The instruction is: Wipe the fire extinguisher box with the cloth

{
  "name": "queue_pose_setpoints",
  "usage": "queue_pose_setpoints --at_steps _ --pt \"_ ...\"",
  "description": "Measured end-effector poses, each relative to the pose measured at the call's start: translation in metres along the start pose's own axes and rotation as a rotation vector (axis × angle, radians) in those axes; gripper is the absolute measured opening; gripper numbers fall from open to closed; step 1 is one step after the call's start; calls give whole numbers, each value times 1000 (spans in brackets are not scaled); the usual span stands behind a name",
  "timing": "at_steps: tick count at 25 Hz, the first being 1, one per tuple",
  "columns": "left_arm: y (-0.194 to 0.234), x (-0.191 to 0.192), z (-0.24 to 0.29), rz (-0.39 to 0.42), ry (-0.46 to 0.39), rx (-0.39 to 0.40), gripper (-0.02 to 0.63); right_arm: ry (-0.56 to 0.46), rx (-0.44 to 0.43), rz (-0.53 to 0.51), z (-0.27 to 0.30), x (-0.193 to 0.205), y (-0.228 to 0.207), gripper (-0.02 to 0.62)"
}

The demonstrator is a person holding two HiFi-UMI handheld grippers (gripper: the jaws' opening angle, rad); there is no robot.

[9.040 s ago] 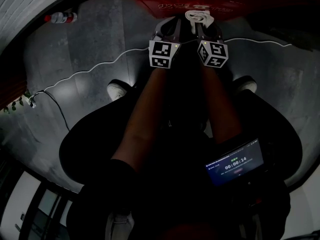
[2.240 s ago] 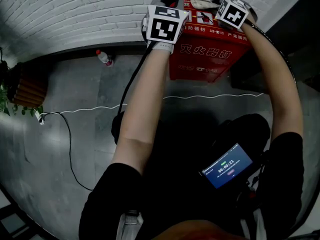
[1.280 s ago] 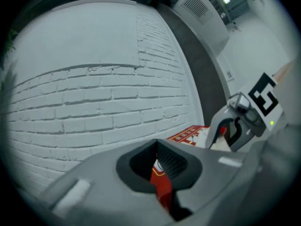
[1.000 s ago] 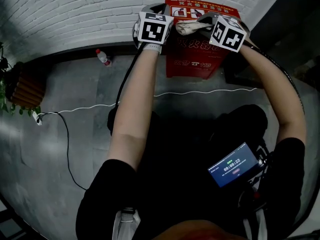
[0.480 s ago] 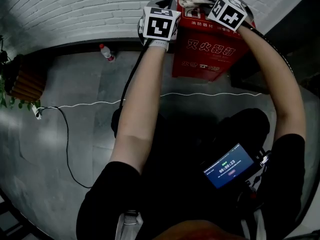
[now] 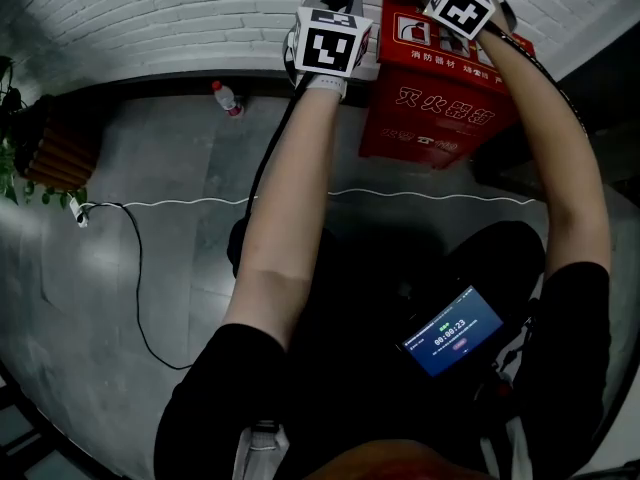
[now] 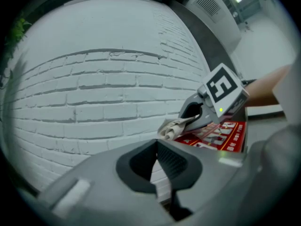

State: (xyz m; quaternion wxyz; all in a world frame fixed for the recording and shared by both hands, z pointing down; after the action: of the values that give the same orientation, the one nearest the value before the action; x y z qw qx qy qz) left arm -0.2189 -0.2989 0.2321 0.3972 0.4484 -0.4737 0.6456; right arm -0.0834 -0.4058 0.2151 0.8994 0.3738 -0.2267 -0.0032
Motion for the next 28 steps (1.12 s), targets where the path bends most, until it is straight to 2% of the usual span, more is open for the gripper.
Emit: queue_pose_setpoints --at_steps 6,13,20,28 --pt "8 2 3 10 0 8 3 56 -83 -20 20 7 15 84" --pt "1 1 2 10 -1 27 3 58 -107 -89 2 2 36 84" --pt "-18 -10 -16 1 -8 59 3 7 -165 -102 -31 1 78 84" --pt "-42 -24 -42 17 -23 63 3 -87 -207 -135 -98 1 130 84"
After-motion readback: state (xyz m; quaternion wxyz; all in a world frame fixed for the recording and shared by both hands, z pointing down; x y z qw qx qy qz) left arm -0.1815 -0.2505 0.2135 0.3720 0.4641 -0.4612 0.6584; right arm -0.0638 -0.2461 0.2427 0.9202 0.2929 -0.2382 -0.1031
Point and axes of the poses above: the fingertips, and each gripper's own axes: z forward along the fingers, y to its left, x out of its underside, the point moved 7 cm from there along -z, backward along the fingers, and after that the axes turned 9 degrees about z, right-handed, at the moved point
